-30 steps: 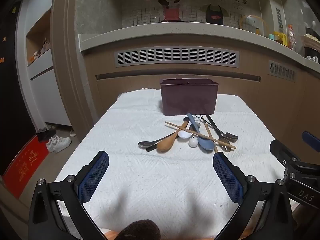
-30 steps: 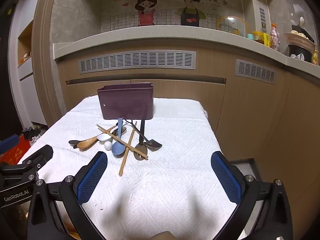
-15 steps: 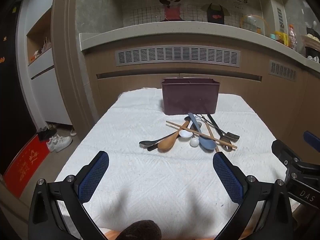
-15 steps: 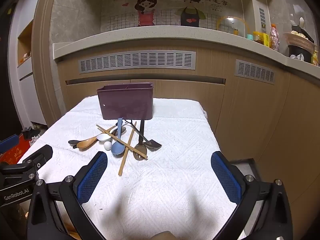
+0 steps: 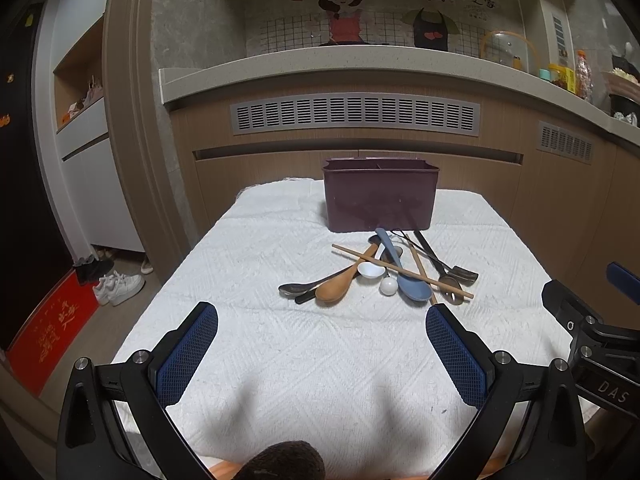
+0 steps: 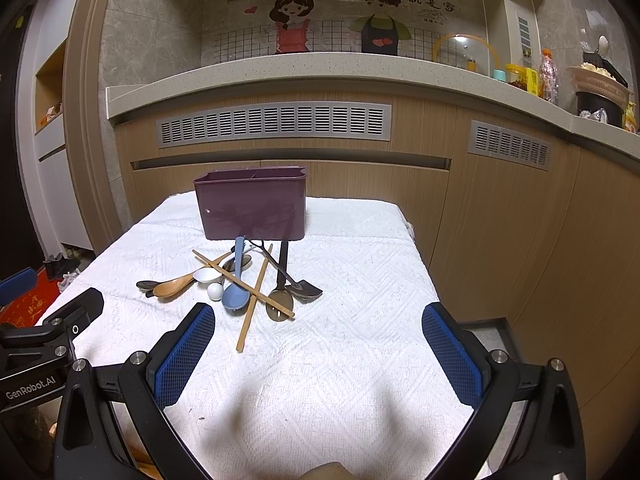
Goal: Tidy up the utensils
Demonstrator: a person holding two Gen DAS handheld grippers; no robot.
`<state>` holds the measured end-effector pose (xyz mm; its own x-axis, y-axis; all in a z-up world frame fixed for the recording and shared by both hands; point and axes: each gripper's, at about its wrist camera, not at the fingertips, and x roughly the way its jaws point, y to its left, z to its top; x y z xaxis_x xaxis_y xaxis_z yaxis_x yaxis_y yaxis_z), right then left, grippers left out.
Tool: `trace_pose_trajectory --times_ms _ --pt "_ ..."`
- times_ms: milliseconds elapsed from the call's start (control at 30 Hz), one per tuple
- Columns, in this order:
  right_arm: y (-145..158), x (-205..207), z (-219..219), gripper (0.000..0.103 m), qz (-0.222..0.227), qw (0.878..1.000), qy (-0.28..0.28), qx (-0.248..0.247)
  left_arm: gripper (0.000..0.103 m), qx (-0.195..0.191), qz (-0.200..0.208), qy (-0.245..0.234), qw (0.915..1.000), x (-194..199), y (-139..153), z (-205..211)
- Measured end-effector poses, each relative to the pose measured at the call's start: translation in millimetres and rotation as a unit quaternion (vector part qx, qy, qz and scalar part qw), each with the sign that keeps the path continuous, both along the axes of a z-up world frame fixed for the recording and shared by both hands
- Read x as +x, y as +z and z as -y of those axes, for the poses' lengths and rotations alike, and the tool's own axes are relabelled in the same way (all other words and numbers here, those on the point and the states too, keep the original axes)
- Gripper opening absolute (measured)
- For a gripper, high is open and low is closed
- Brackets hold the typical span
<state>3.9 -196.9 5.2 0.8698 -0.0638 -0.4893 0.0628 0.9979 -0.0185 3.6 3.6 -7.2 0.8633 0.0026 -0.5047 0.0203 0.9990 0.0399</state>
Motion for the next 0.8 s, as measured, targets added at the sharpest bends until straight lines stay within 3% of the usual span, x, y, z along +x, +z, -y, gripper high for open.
trace_pose_trajectory --times_ms 800 --pt "1.2 -0.3 -0.4 0.103 -0.001 1.000 0.000 0.000 0.103 0.002 0.001 0.001 1.0000 -5.2 8.2 2.3"
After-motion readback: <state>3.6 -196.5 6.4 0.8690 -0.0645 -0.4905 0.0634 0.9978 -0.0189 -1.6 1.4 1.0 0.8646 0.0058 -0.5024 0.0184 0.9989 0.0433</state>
